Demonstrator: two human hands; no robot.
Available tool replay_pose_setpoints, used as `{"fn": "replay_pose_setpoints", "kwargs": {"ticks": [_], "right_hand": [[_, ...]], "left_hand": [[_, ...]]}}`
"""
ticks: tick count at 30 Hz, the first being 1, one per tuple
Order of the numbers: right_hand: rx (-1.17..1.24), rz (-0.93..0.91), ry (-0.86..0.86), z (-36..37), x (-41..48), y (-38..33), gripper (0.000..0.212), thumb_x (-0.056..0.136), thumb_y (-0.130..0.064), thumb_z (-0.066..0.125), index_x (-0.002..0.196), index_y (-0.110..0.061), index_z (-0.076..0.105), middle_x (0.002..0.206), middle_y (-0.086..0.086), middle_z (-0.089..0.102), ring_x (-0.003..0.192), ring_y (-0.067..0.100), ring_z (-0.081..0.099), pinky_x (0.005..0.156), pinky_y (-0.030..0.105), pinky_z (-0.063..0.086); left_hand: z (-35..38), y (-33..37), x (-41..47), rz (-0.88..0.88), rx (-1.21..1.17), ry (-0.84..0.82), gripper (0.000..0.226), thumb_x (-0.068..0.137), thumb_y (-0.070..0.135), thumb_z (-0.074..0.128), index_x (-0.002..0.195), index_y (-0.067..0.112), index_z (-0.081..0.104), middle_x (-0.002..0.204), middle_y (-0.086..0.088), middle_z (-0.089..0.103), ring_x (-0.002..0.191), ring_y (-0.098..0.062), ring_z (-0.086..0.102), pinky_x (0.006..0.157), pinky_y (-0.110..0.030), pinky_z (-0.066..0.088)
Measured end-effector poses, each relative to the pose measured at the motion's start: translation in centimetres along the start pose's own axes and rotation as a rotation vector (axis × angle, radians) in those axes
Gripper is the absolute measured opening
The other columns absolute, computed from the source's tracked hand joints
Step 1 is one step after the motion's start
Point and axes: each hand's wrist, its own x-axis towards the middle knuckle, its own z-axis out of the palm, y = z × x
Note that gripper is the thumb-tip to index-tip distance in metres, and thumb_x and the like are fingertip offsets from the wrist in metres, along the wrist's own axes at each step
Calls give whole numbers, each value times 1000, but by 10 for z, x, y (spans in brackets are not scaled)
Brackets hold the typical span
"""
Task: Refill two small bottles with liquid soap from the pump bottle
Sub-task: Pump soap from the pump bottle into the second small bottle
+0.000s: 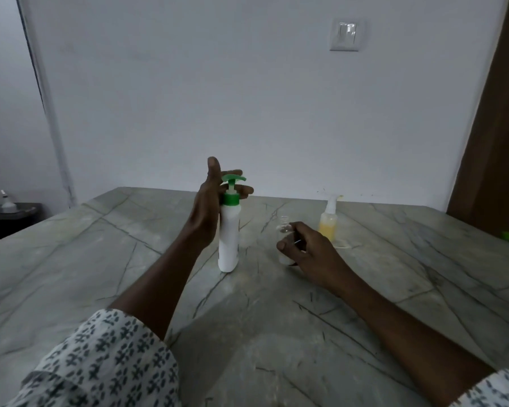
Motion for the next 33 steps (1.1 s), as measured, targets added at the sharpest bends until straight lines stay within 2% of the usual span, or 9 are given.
{"fn": "replay_pose_setpoints", "kwargs": {"ticks": [2, 5, 7, 13, 19, 22, 25, 28, 33], "right_hand": [[-6, -2, 3, 1, 1, 1, 32, 91, -39, 62, 118, -21, 58, 89, -9, 66, 82, 8, 65, 74, 32, 53], [-19, 0, 3, 5, 2, -3, 34, 92, -37, 60, 121, -19, 57, 90, -6, 66, 84, 11, 66, 75, 35, 56], [2, 0, 11, 6, 2, -7, 33, 93, -34, 60, 121, -17, 56, 89, -5, 64, 84, 13, 66, 72, 36, 59], [26, 10, 20, 9, 3, -9, 24, 94, -32, 59, 116, -25, 53, 91, -4, 65, 86, 14, 66, 69, 28, 60], [111, -21, 73, 5, 10, -25, 27, 93, -32, 61, 117, -21, 57, 84, -5, 64, 84, 18, 67, 75, 46, 59], [64, -131, 125, 4, 21, -47, 26, 91, -36, 62, 113, -23, 57, 79, -12, 62, 80, 11, 65, 77, 37, 57], [63, -191, 181, 8, 28, -68, 29, 91, -37, 62, 114, -21, 57, 88, -13, 65, 84, 5, 64, 76, 30, 55], [92, -275, 248, 13, 32, -83, 29, 91, -33, 64, 115, -18, 57, 102, -10, 65, 87, 7, 64, 71, 30, 57], [-85, -395, 221, 18, 37, -81, 39, 93, -30, 61, 128, -15, 50, 116, -5, 66, 97, 12, 63, 80, 36, 55]], "left_hand": [[2, 1, 3, -34, 26, -55, 83, 102, 63, 17, 109, -1, 68, 100, -22, 74, 75, -18, 71, 75, -32, 51], [7, -3, 6, -18, 42, -47, 69, 103, 56, 33, 73, 5, 68, 78, -13, 73, 71, -19, 69, 81, -37, 53], [10, -4, 7, -23, -31, -53, 64, 103, 53, 40, 64, 7, 64, 67, -11, 68, 69, -24, 66, 86, -44, 53], [12, -1, 4, -90, -79, -33, 45, 99, 45, 48, 77, 9, 62, 65, -11, 65, 59, -27, 58, 62, -33, 48], [16, 0, 2, -117, -15, -41, 50, 96, 45, 49, 61, 10, 56, 60, -11, 61, 50, -20, 52, 54, -29, 43], [18, 1, 1, -111, -51, -25, 51, 97, 52, 49, 68, 10, 57, 60, -12, 60, 48, -20, 51, 52, -28, 42], [19, 1, -2, -85, -43, -4, 61, 98, 63, 40, 89, 8, 62, 66, -12, 61, 55, -21, 55, 55, -29, 45], [19, -1, -3, -67, -101, -44, 71, 99, 62, 39, 108, -3, 65, 93, -26, 66, 81, -34, 62, 73, -38, 51], [19, -3, -2, -44, -87, -59, 58, 102, 58, 32, 95, 17, 72, 84, -4, 78, 79, -16, 75, 70, -27, 58]]}}
